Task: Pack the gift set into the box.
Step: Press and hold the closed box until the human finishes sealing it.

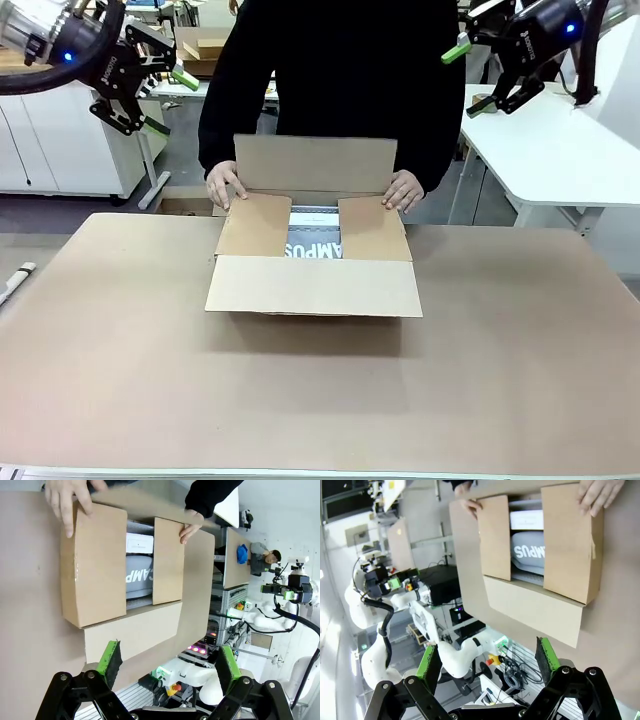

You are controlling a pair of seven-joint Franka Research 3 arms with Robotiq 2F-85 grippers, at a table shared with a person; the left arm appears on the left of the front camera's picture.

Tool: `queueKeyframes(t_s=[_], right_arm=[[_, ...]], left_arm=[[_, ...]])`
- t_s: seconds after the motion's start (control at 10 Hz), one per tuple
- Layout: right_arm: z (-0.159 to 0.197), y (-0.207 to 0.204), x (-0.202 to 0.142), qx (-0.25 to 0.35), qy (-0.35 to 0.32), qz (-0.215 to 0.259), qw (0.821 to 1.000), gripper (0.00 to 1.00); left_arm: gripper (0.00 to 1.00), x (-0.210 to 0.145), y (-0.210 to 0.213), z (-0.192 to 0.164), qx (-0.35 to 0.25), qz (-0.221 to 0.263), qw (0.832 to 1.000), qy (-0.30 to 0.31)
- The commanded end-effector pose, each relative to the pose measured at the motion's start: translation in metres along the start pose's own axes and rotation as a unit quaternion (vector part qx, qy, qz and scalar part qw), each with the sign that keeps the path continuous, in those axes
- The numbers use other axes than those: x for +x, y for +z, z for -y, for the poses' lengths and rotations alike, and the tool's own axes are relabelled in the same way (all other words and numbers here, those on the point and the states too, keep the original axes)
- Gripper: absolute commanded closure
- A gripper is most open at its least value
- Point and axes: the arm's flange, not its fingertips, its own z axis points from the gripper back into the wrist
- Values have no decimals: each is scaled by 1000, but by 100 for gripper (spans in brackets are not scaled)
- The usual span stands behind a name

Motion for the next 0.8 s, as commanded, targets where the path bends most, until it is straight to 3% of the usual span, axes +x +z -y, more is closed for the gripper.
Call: queueKeyframes(t_s=[0.0,0.7], right_arm=[[-2,0,-1,-6,-6,5,1000,0],[-2,0,-1,-6,-6,5,1000,0]], left_arm=[[0,-2,2,1,3,-3,1000,3],[0,-2,2,1,3,-3,1000,3]])
